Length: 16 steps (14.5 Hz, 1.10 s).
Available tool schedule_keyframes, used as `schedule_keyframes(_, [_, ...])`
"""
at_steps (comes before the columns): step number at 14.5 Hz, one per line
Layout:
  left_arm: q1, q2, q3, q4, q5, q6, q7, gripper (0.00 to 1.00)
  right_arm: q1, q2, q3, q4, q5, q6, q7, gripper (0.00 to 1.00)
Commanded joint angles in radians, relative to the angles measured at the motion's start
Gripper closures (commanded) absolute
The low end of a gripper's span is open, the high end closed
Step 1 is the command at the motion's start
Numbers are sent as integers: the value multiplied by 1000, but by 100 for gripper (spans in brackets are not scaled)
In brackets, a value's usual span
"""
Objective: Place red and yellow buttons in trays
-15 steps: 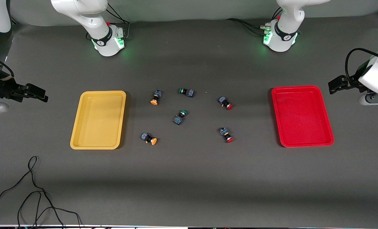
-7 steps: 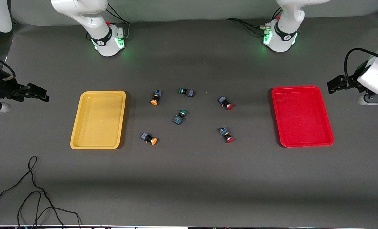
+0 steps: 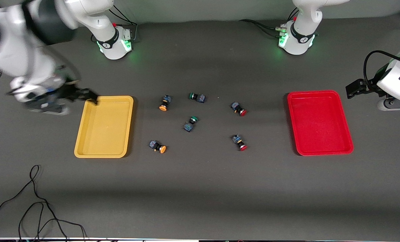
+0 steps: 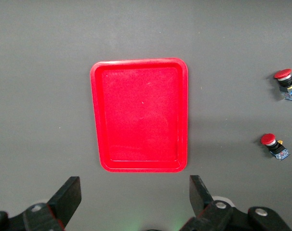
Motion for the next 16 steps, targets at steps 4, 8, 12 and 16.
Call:
schedule_keyframes(4, [-51,-1,-14,-13,-5,-37,-66,0,299,-53,-9,-194,55,211,420,0])
schedule_keyframes(8, [-226,62,-14,-36,-8,-20,-356,0,395,-26,-11,-208,44,239,565,0])
schedule_keyframes(12, [-409,195,-14,-36,-8,59,-654,0,395,5,-11,-396,6,481,563,0])
schedule_keyframes(16, [-521,332,-14,-38,-20,132,-870,0,400,247,-11,-443,6,772,566,0])
